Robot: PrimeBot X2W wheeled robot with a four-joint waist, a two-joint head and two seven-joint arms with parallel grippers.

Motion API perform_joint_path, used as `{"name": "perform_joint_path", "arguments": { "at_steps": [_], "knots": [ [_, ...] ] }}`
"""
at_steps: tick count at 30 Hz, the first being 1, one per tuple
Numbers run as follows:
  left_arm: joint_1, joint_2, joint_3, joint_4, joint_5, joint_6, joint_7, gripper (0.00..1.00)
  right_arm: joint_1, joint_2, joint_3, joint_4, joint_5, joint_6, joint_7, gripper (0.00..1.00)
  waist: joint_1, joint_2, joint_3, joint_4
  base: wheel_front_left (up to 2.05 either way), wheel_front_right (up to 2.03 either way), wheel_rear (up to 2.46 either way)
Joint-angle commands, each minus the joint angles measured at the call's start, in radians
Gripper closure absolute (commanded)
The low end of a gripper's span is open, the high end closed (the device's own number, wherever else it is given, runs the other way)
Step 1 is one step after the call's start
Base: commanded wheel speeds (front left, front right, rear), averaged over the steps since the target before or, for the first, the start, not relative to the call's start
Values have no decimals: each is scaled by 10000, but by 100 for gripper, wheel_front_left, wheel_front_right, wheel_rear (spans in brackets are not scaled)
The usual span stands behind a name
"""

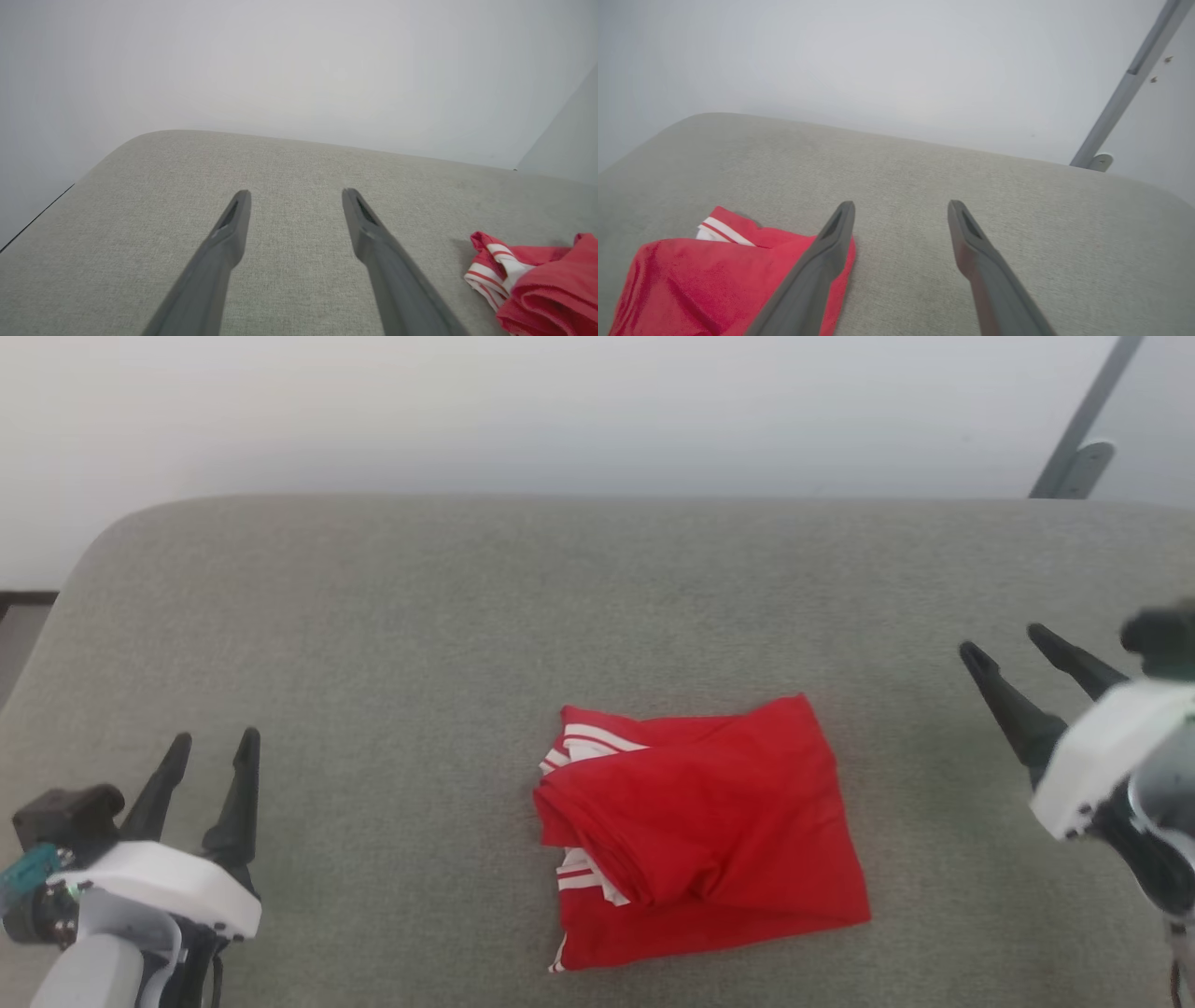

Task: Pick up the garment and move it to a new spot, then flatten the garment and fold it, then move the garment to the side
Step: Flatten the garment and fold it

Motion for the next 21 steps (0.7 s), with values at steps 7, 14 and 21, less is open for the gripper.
{"name": "perform_joint_path", "arguments": {
  "at_steps": [7,14,21],
  "knots": [
    [488,16,161,-31,143,-25,-42,0,908,-154,-212,830,-614,6,-2146,0,0,0,-281,-377,0,0,0],
    [711,-26,220,37,203,-19,-42,0,1410,79,-567,1962,-1029,6,-3892,0,0,0,-426,-532,0,0,0],
    [856,-82,340,22,274,-19,-42,0,1666,268,-610,2529,-1008,6,-4481,0,0,0,-522,-555,0,0,0]
  ]
}}
